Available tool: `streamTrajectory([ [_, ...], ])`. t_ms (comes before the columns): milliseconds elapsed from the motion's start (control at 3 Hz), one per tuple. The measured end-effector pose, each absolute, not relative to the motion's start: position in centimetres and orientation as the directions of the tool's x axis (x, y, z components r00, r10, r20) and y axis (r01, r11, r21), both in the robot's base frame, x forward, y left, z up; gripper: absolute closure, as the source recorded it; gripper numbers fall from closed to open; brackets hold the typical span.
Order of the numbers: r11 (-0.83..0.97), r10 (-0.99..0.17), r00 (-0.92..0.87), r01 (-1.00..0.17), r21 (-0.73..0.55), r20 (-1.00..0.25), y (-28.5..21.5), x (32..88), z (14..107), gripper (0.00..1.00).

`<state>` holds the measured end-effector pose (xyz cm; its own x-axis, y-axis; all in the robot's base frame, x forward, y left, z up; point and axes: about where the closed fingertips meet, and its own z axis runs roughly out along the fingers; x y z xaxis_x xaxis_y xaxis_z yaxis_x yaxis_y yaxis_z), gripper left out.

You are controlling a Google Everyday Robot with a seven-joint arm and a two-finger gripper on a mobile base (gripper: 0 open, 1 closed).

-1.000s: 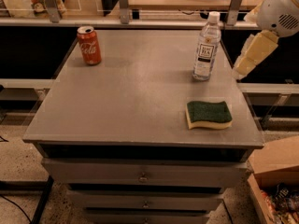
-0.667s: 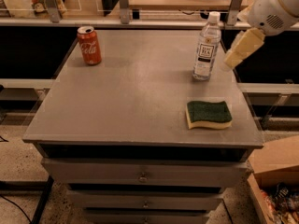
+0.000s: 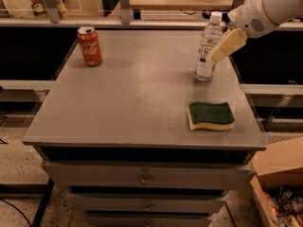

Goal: Move blue plastic bottle near coke can

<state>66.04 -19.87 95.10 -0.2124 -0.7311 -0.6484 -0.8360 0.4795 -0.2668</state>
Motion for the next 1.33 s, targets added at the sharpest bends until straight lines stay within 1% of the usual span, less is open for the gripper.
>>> streamTrajectory([
  [333, 0.489, -0.696, -0.192, -0.833, -0.26, -0.691, -18.6, 67.7, 94.5, 0.0],
  [667, 0.498, -0.677, -0.193, -0.83, -0.249, -0.711, -18.2, 68.6, 93.9, 0.15],
  [1333, 0.488, -0.674, -0.193, -0.841, -0.233, -0.713, -18.2, 68.6, 92.9, 0.62],
])
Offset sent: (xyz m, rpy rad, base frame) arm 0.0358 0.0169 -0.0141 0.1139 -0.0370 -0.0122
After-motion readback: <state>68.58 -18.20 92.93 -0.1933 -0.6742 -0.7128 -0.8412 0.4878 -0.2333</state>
